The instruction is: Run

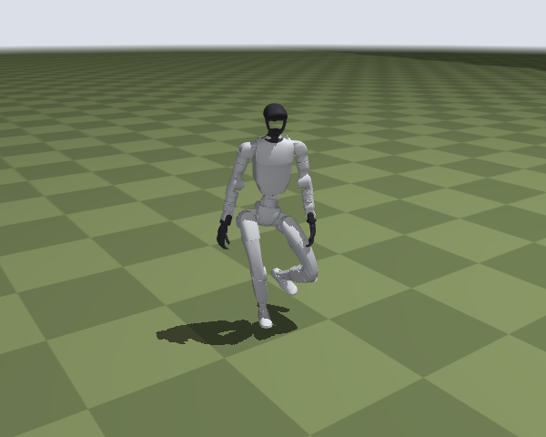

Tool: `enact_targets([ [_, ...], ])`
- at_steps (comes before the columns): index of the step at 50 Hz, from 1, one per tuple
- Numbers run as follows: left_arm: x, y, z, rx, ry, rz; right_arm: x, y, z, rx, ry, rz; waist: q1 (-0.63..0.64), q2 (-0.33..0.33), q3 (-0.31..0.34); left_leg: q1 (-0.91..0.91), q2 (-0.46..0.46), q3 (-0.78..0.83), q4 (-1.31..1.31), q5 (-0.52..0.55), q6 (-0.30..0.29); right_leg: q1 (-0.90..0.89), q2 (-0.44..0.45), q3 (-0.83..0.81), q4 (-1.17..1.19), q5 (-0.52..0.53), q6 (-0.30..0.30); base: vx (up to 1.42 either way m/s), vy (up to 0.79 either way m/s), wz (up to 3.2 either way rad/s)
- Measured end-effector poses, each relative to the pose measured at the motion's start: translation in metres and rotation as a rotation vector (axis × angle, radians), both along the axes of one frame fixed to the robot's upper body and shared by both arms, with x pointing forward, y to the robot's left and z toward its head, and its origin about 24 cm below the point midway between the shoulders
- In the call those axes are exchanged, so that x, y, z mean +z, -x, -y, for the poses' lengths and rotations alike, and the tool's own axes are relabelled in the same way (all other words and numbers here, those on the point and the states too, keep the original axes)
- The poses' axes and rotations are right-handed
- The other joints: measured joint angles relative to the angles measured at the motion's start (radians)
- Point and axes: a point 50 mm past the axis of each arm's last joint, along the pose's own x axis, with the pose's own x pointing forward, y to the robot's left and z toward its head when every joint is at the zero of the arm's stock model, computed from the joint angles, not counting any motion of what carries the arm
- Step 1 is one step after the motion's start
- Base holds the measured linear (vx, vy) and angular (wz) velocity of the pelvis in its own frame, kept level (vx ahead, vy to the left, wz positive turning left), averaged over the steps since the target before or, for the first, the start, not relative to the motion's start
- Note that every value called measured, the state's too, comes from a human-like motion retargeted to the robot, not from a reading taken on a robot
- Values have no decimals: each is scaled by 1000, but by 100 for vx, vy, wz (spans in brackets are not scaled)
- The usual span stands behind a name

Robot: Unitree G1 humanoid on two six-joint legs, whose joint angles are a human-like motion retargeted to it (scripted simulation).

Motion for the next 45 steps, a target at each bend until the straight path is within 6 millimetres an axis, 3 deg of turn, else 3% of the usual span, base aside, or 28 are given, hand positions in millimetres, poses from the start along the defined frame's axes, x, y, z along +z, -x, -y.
enact_targets([
  [4,-4,16,-3,51,-15,-19,5,-18,3,34,29,64,56,-32,14,-123,-183,-56,-8,-91,0,101,38,139,-23,-19,17,52,2,-136],
  [8,-6,34,-7,97,-25,-34,8,-33,1,56,29,129,90,-68,22,-229,-336,-36,-193,-120,-10,211,19,234,-23,-68,46,61,4,-90],
  [15,-7,42,-11,108,-43,-33,10,-45,-5,115,19,159,81,-135,-7,-284,-565,40,-797,21,-27,343,-118,223,6,-101,123,65,5,-39],
  [18,-7,42,-12,97,-56,-35,8,-39,-8,131,18,142,73,-168,-29,-268,-609,66,-841,68,-3,374,-186,203,92,-89,144,71,8,-36],
  [21,-7,44,-11,86,-65,-50,4,-26,-10,139,10,104,50,-205,-56,-258,-647,90,-751,99,40,384,-252,221,222,-31,154,75,12,-27],
  [24,-7,40,-12,66,-81,-56,-1,-9,-13,133,-15,49,21,-270,-59,-190,-724,129,-687,74,81,360,-362,252,464,203,201,74,15,-30],
  [25,-6,38,-13,56,-87,-51,-2,-4,-14,129,-21,33,7,-281,-60,-181,-732,135,-644,49,89,341,-394,247,556,279,212,72,13,-32],
  [28,1,13,-20,20,-128,10,-3,-3,-17,144,-25,18,-24,-298,-32,-130,-746,153,-561,-30,89,224,-496,233,807,350,173,68,15,-41],
  [32,16,-30,-29,-22,-195,123,-3,-10,-21,186,-8,27,-78,-290,11,-52,-774,157,-506,-103,89,12,-599,208,951,226,108,63,18,-5],
  [35,28,-56,-31,-18,-207,211,-3,-9,-23,203,-9,26,-122,-262,29,11,-791,132,-507,-131,80,-145,-629,164,875,123,100,62,11,34],
  [38,35,-69,-31,-17,-182,272,-5,1,-22,180,-29,2,-141,-224,33,82,-777,80,-540,-147,39,-259,-587,137,662,160,123,63,-1,31],
  [40,37,-70,-30,-19,-157,287,-6,9,-22,149,-48,-18,-133,-191,22,120,-753,46,-574,-141,11,-320,-521,146,481,268,167,62,-6,8],
  [43,30,-57,-28,-14,-114,246,-7,19,-21,92,-88,-43,-89,-138,-21,143,-692,3,-615,-99,-20,-368,-406,165,247,467,228,62,-10,-18],
  [45,20,-36,-26,11,-84,178,-8,22,-21,51,-110,-47,-58,-110,-45,161,-654,-29,-608,-68,-36,-362,-348,166,176,544,236,63,-15,-15],
])
